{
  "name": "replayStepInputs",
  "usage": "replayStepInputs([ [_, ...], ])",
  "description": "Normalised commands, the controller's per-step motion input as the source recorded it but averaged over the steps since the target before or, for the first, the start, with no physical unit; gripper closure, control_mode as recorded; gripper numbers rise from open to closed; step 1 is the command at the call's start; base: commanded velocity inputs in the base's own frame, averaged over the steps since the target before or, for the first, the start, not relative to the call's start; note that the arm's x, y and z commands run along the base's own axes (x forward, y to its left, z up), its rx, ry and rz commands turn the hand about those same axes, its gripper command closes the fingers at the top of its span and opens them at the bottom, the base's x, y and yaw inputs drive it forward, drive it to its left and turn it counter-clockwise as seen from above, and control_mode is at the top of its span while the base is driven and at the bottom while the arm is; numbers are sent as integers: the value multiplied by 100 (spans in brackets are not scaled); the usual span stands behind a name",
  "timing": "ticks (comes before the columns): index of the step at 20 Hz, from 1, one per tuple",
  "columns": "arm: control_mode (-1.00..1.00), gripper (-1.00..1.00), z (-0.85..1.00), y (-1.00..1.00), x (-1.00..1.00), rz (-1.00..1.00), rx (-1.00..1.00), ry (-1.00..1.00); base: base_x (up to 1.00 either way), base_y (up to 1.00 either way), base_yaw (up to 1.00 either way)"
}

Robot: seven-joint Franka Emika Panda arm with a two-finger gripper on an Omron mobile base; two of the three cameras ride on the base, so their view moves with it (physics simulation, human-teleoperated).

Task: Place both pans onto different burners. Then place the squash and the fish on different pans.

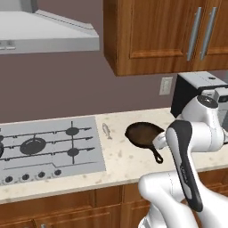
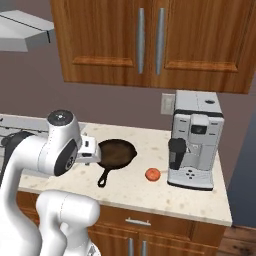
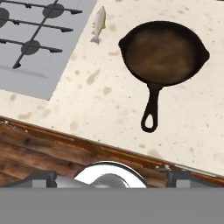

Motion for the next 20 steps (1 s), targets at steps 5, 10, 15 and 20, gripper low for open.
replayStepInputs([
  [5,100,-100,0,0,0,0,0,0,13,2,-1],
  [10,100,-100,0,0,0,0,0,0,4,0,-5],
  [15,100,-100,0,0,0,0,0,0,2,0,-17],
  [20,100,-100,0,0,0,0,0,0,17,0,-20],
])
